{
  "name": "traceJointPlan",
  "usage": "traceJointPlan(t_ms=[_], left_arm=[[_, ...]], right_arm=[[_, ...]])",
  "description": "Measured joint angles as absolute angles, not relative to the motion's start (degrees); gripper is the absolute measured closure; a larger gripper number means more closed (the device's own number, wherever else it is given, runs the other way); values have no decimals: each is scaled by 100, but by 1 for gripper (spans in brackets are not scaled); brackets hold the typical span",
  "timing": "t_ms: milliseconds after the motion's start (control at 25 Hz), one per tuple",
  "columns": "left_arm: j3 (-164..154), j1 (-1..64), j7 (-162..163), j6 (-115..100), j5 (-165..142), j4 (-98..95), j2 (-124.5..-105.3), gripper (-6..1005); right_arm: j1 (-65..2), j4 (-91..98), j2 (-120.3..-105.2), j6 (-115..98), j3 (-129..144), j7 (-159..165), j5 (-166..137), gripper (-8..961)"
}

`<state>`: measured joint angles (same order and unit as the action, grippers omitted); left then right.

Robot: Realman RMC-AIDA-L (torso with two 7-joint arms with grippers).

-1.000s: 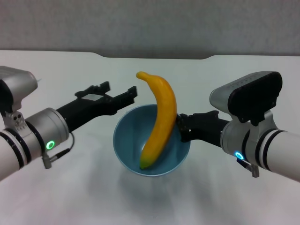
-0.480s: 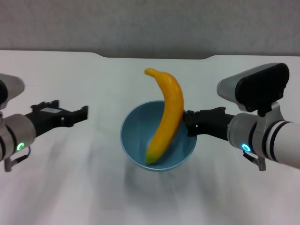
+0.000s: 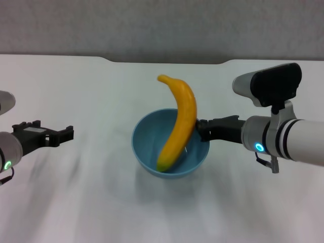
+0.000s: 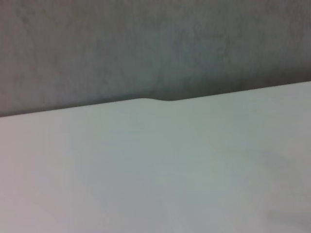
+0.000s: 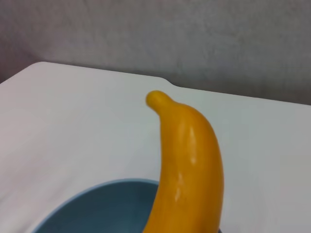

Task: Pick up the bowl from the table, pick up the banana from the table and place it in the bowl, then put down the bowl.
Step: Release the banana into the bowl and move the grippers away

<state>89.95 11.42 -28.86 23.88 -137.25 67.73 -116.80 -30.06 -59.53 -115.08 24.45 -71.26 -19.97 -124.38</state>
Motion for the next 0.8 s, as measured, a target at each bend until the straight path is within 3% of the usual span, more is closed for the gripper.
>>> traceJointPlan(t_ms=[200, 800], left_arm=[[8998, 1158, -2874, 2381, -13746, 6718, -11685, 90], [8959, 1193, -2853, 2357, -13745, 6498, -11685, 90]], right_arm=[[-3398, -4980, -11508, 2368, -7258, -3213, -11017, 901], [-3559, -4103, -11535, 2421, -7345, -4197, -9822, 900]])
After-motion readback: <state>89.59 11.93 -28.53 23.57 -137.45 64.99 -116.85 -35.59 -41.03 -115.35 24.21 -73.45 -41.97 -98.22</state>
